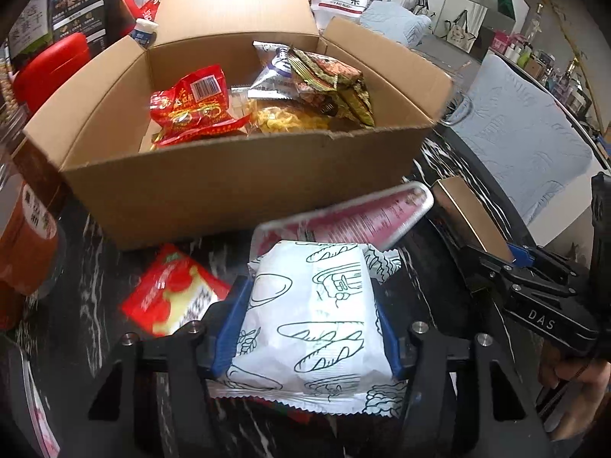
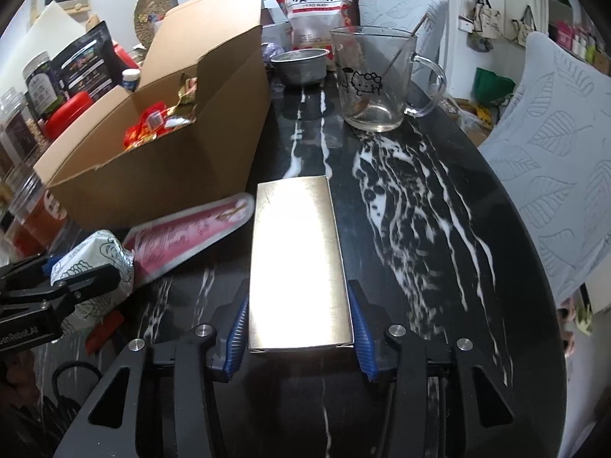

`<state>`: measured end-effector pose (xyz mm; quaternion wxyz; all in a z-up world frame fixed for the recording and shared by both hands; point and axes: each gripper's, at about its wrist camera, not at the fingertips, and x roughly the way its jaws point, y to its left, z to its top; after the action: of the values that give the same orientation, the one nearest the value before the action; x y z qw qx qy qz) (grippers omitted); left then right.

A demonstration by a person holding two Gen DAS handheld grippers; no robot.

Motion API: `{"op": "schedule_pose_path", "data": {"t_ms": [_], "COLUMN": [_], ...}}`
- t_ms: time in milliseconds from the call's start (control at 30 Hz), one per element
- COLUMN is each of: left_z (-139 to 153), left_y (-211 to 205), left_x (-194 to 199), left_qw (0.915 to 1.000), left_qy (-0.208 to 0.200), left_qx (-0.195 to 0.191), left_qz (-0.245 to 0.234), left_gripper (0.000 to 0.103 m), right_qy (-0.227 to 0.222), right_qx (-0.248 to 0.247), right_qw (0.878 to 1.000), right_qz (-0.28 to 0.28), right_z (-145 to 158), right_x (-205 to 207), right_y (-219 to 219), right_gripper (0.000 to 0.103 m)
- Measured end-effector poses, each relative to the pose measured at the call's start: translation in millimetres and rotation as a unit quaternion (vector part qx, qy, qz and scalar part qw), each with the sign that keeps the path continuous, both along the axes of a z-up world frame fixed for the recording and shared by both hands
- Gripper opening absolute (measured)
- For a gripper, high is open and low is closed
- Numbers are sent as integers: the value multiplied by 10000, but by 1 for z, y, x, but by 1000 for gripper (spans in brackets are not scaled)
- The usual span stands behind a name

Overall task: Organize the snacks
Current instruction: 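Grasp the white bread-print packet with the left gripper while the right gripper grasps the gold box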

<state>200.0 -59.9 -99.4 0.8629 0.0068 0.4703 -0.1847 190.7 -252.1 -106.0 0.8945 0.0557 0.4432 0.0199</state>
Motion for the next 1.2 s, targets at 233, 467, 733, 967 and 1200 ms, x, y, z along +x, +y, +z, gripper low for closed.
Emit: {"op": "schedule_pose_path", "data": {"t_ms": [233, 467, 733, 967, 1200], "left_z": [3, -1, -19, -23, -26], "left_y": [-1, -8, -12, -22, -26], "left_x": [-39, -68, -68, -68, -69], "left_qw": [9997, 9989, 9982, 9976, 9976], "left_qy": [4, 41, 308, 65, -184], "left_qx": [-37, 60, 123, 416, 507], "left_qz": [-227, -469, -501, -550, -442], "left_gripper": [58, 56, 58, 60, 61], "right_qy": [41, 116, 143, 154, 21], "right_qx": [74, 69, 63, -83, -410], "right_qw": [10000, 9999, 9998, 9998, 9991], "right_qz": [29, 44, 110, 53, 45], "right_z": [1, 3, 2, -5, -9], "right_x": [-42, -80, -94, -84, -79], "right_y": [5, 8, 13, 17, 24], "right_gripper": [46, 46, 49, 64, 64]}}
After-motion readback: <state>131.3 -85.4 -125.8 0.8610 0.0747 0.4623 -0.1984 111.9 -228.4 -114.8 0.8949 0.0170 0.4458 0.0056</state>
